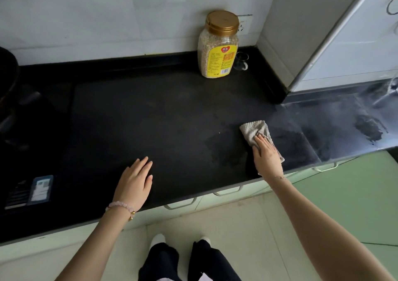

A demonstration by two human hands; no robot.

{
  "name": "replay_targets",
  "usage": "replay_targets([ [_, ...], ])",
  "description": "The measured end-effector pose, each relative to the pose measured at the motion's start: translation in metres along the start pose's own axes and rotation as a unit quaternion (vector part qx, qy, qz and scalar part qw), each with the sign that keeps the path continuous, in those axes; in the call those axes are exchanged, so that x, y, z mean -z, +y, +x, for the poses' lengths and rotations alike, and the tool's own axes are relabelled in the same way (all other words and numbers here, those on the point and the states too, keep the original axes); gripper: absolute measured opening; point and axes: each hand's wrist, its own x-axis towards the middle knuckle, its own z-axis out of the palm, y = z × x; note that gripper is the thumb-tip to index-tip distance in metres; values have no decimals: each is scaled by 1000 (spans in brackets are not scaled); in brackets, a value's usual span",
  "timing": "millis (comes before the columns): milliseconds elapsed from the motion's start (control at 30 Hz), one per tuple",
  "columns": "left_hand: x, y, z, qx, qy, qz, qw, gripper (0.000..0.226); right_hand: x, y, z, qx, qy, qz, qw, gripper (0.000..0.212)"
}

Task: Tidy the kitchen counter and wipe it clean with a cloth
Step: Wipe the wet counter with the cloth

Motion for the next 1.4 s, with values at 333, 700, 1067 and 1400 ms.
replay_targets([
  [333,16,-45,10,-66,-12,22,997,42,-66,-107,-61,165,-39,42,985,35],
  [700,22,-81,18,-129,13,29,991,39,-25,-55,-40,-87,40,28,995,39],
  [1067,26,-101,22,-178,20,40,983,44,-88,-157,-40,54,-8,4,998,38],
  [1400,24,-101,24,-170,26,33,984,35,-58,-96,-87,107,1,-34,994,42],
])
